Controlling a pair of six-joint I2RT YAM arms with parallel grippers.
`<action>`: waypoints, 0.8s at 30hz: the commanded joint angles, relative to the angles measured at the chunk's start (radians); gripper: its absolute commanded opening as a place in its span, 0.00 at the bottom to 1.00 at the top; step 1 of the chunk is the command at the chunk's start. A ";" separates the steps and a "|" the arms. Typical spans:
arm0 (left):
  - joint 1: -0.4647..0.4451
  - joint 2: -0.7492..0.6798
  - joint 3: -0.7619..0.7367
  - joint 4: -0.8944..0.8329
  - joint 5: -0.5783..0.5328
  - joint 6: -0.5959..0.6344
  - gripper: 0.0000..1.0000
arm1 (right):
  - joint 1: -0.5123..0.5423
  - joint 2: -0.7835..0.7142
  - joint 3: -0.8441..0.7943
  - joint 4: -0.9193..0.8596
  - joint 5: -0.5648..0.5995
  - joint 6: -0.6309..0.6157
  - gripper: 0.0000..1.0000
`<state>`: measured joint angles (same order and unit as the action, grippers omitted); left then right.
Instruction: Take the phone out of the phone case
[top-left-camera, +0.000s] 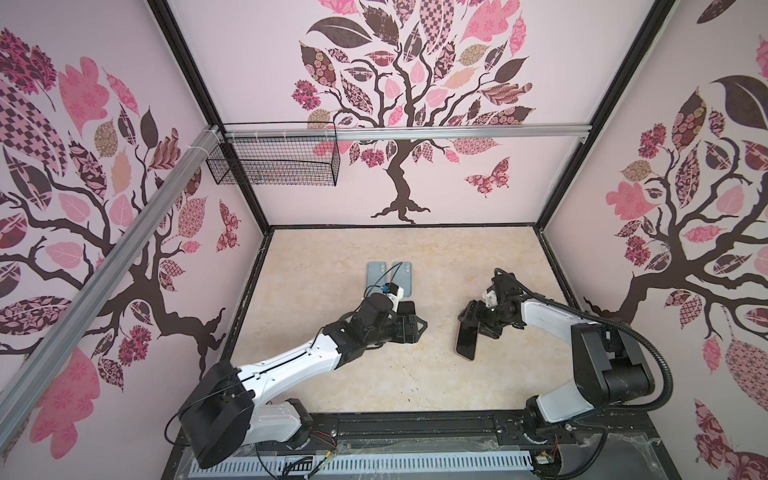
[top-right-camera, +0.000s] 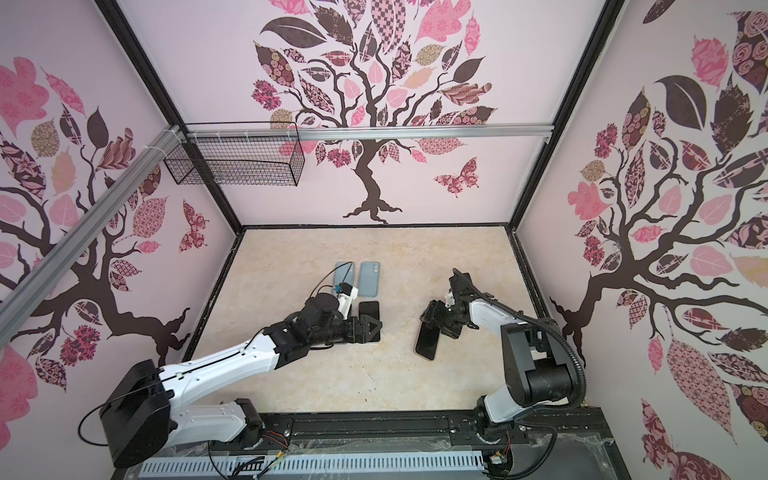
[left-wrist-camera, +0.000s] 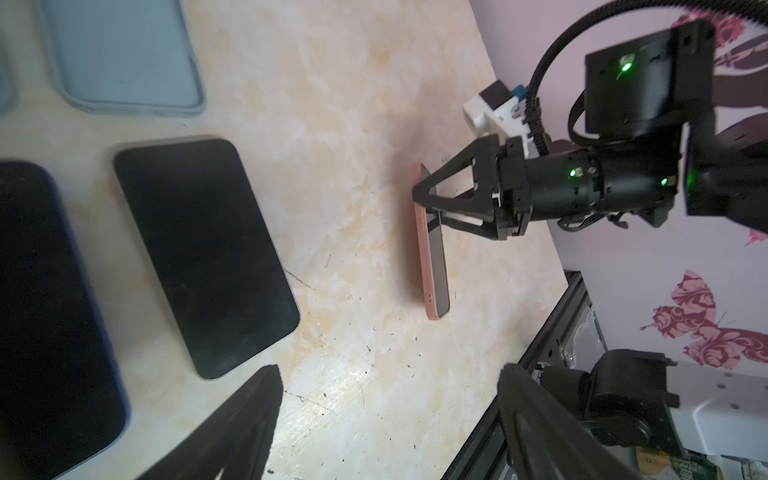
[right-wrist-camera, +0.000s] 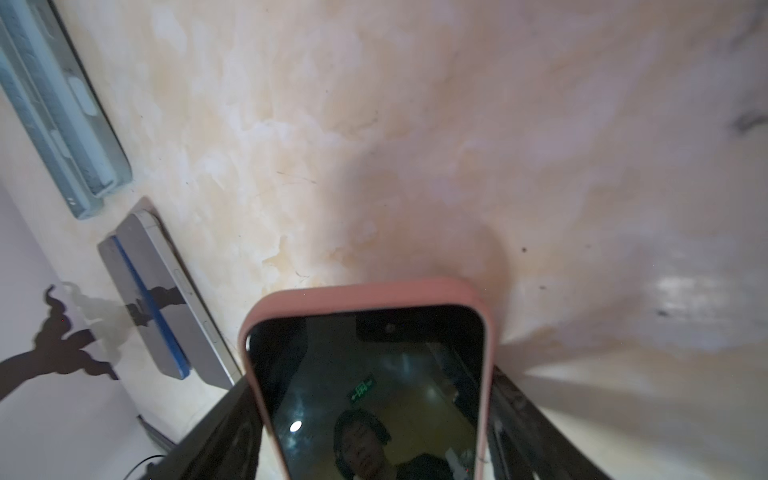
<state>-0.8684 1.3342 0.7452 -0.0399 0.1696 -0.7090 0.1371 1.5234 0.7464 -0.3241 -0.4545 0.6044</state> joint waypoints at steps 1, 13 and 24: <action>-0.051 0.088 0.054 0.107 -0.009 -0.017 0.80 | -0.010 -0.029 -0.032 0.059 -0.098 0.087 0.54; -0.121 0.426 0.201 0.271 0.039 -0.020 0.72 | -0.026 -0.009 -0.075 0.135 -0.184 0.155 0.54; -0.128 0.520 0.226 0.305 0.109 -0.012 0.46 | -0.036 -0.009 -0.086 0.155 -0.210 0.185 0.54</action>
<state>-0.9894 1.8473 0.9333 0.2245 0.2504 -0.7315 0.1123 1.5131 0.6655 -0.1795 -0.6254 0.7540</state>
